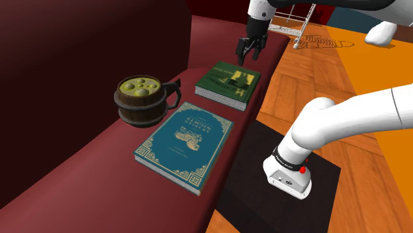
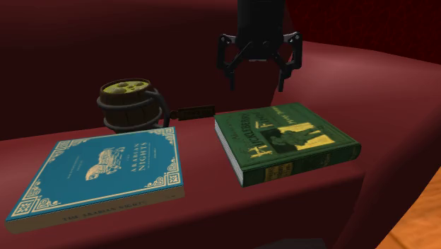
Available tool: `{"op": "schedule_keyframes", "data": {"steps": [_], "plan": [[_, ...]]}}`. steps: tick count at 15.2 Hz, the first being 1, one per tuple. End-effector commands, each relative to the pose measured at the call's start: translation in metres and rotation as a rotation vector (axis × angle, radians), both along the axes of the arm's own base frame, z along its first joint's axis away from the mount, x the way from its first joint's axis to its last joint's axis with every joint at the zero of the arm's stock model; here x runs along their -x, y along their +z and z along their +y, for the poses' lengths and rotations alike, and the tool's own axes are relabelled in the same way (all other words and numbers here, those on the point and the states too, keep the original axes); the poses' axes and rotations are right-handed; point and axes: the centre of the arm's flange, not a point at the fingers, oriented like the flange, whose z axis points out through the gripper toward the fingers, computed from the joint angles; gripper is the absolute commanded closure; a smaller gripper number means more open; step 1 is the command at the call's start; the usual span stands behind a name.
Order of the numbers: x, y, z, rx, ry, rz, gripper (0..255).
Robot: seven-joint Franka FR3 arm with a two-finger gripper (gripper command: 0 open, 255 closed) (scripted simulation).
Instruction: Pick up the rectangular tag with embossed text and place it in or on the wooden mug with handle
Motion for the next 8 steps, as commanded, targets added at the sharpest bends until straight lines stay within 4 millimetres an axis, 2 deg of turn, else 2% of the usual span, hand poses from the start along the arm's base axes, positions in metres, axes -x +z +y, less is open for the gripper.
{"op": "schedule_keyframes", "data": {"steps": [1, 8], "plan": [[0.000, 0.000, 0.000, 0.000, 0.000, 0.000, 0], [-0.072, -0.039, 0.048, -0.004, -0.239, 0.018, 0]]}}
